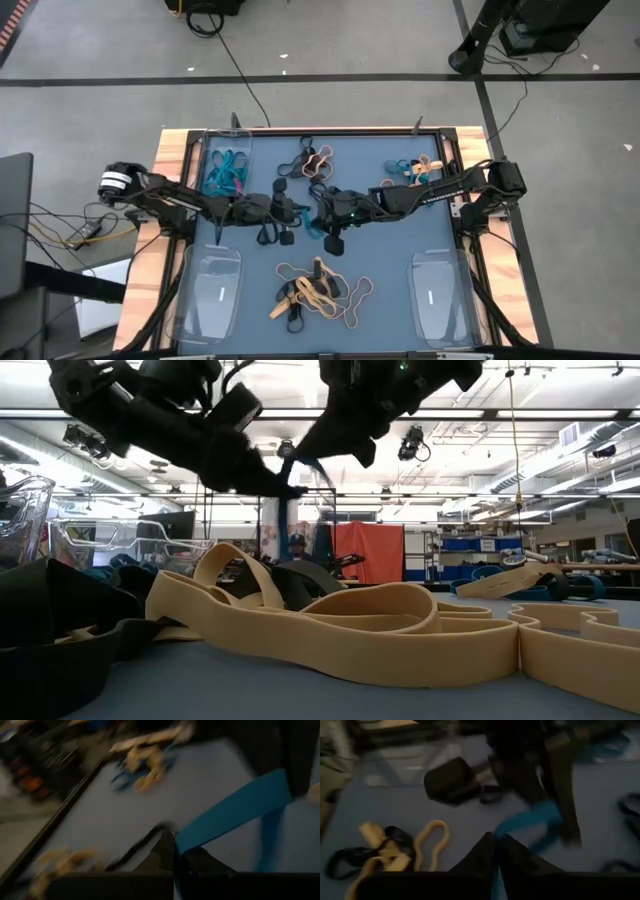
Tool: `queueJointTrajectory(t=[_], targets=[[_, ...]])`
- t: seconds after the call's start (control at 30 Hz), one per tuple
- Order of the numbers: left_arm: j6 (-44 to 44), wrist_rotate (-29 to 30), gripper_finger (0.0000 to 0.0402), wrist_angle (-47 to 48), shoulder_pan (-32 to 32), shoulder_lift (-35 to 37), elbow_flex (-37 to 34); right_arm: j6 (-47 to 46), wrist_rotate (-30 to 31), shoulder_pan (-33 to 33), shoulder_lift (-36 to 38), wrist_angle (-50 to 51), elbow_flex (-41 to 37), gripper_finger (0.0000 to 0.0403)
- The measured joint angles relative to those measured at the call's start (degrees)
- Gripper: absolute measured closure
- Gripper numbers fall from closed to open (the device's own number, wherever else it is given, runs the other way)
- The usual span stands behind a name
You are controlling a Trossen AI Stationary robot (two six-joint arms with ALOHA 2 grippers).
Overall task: Sort rubber bands into baskets
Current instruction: Put the blue rubber band into the top transparent bin
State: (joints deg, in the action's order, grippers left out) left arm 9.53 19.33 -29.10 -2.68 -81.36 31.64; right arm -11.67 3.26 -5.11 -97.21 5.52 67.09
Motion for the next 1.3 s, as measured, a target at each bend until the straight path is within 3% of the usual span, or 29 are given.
queueJointTrajectory(t=[0.27,0.53,0.73,1.03,1.3], targets=[[-5.7,18.9,0.0395,15.3,1.0,14.3,0.0,-3.3,6.3,-0.2,0.0,4.0,0.0,0.0296],[-8.1,33.1,0.0393,27.2,8.2,26.0,0.0,-3.6,7.7,-1.0,0.0,4.0,0.0,0.0284],[-15.5,33.9,0.0393,37.0,16.0,30.3,0.0,-3.5,7.7,-2.1,0.0,4.0,0.0,0.0284],[-27.7,33.7,0.0392,53.8,23.8,30.4,0.0,-3.4,7.8,-2.7,0.0,5.2,0.0,0.0298],[-30.8,32.3,0.0357,58.0,28.8,30.4,0.0,-5.4,9.3,-0.3,0.0,10.6,0.0,0.0305]])
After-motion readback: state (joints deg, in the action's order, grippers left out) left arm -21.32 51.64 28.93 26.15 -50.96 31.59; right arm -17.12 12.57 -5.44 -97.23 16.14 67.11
